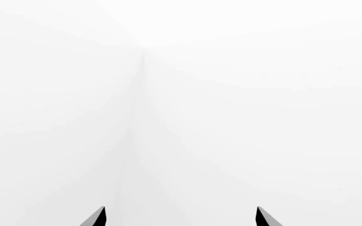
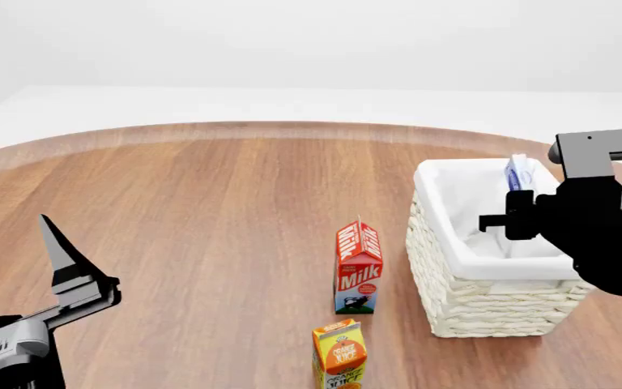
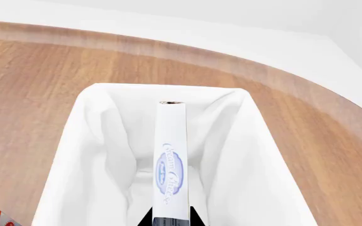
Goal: Pick up the cream cheese box and the butter, and put them in the basket.
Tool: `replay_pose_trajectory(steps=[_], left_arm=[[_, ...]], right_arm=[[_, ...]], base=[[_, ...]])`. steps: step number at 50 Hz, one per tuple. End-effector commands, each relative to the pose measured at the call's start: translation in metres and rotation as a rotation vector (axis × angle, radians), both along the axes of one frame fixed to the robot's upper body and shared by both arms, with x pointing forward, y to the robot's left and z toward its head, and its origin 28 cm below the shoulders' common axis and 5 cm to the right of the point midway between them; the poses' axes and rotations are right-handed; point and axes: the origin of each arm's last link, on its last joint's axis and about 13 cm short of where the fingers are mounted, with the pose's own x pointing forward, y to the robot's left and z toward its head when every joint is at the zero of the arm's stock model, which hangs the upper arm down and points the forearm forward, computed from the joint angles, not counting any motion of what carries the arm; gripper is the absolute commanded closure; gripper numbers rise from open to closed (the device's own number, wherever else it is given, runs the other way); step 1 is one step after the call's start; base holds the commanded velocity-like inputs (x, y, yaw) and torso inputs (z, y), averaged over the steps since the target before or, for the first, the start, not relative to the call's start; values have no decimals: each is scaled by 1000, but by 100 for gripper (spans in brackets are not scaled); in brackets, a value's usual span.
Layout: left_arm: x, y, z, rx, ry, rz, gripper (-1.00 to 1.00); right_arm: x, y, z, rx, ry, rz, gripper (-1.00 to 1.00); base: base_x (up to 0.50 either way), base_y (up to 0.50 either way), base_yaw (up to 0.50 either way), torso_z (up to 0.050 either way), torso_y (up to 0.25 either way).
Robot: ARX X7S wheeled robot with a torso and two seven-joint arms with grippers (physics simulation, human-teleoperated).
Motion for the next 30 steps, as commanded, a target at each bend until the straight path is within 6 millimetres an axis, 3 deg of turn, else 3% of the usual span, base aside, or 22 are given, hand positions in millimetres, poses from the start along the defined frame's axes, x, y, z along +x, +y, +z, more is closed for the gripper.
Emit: replay_pose_trajectory(steps=[1, 30], left_arm=[[0, 1, -1, 16, -5, 12, -100], [1, 1, -1, 14, -2, 11, -100]], right_arm=[[4, -3, 3, 0, -39, -3, 100], [7, -2, -6, -10, -16, 5, 100]], base=[[0, 0, 0, 0, 0], [0, 0, 0, 0, 0]])
